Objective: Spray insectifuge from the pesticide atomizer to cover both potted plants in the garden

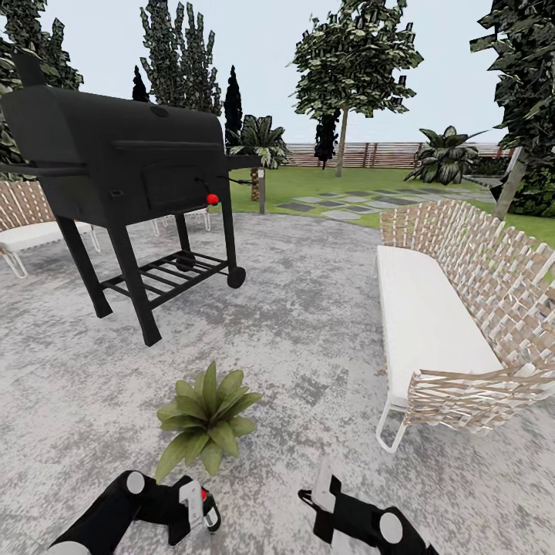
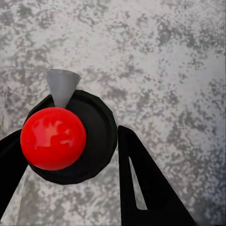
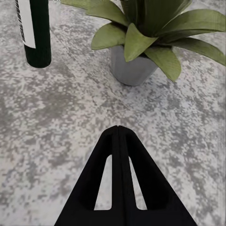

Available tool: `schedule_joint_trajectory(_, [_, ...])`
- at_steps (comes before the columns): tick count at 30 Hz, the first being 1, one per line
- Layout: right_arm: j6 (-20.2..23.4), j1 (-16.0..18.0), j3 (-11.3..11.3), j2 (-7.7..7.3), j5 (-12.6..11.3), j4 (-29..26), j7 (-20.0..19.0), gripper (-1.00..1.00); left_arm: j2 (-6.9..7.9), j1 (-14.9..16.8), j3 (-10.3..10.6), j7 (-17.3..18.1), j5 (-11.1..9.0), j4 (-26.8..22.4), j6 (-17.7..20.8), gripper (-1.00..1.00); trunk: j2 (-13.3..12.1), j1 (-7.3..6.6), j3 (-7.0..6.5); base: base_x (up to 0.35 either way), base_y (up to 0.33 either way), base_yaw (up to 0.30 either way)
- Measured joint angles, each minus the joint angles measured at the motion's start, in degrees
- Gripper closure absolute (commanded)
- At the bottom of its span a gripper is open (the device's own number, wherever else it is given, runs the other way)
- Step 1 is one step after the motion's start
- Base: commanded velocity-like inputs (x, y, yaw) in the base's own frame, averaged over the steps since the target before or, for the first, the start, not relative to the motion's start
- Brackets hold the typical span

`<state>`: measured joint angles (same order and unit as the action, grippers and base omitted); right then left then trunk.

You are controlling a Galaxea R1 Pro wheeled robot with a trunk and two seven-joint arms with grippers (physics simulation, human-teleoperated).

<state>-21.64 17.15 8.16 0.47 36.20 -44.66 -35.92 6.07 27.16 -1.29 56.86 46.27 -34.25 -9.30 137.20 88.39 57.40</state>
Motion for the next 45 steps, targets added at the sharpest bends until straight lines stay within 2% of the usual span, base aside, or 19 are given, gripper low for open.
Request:
schedule_joint_trajectory(8, [1.5,0.1,0.2,0.19,-0.2,-2.2,-0.3,1.0,-0.23,2.5,0.1,2.6,-0.1,-0.8,0.3,1.0,0.0,0.0,0.0,0.0,0.0,0.0])
schedule_joint_trajectory(14, [3.4,0.5,0.4,0.35,-0.3,-4.2,-2.2,1.0,-0.29,4.5,0.2,4.5,0.1,-0.5,2.1,1.0,0.0,0.0,0.0,0.0,0.0,0.0])
schedule_joint_trajectory(23, [6.3,0.8,0.4,2.87,-0.3,-7.1,-5.1,1.0,-2.34,7.4,0.3,7.5,0.9,-0.8,5.0,1.0,0.0,0.0,0.0,0.0,0.0,0.0])
schedule_joint_trajectory(24, [9.6,0.8,0.4,2.94,-0.4,-10.4,-8.3,1.0,-2.59,10.2,0.3,14.7,1.0,-0.8,6.0,1.0,0.0,0.0,-0.01,0.0,0.0,0.0])
schedule_joint_trajectory(25, [9.7,0.8,0.4,3.0,-0.3,-10.6,-8.5,1.0,-2.9,10.5,0.4,15.6,1.0,-0.8,6.2,1.0,0.0,0.0,0.0,0.0,0.0,0.0])
schedule_joint_trajectory(30, [9.7,1.1,0.4,3.1,-0.3,-10.8,-8.5,1.0,-3.95,10.7,0.4,16.1,1.8,-0.8,6.0,1.0,0.0,0.0,0.0,0.0,0.0,0.0])
schedule_joint_trajectory(34, [9.8,1.9,0.4,3.2,-0.4,-12.3,-8.5,1.0,-5.38,10.7,0.4,16.2,5.3,-0.9,6.0,1.0,0.0,0.0,0.0,0.0,0.0,0.0])
schedule_joint_trajectory(36, [9.8,2.0,0.5,3.59,-0.4,-12.7,-8.6,1.0,-5.82,10.7,0.4,16.3,6.4,-0.9,6.0,1.0,0.0,0.0,0.0,0.0,0.0,0.0])
schedule_joint_trajectory(41, [9.9,2.2,0.5,5.24,-0.4,-13.0,-8.6,1.0,-6.14,10.7,0.4,16.2,7.1,-0.9,5.9,1.0,0.0,0.0,0.0,0.0,0.0,0.0])
schedule_joint_trajectory(45, [9.9,2.2,0.5,5.52,-0.4,-13.0,-8.6,1.0,-6.73,10.7,0.4,16.2,7.1,-0.9,5.7,1.0,0.0,0.0,0.0,0.0,0.0,0.0])
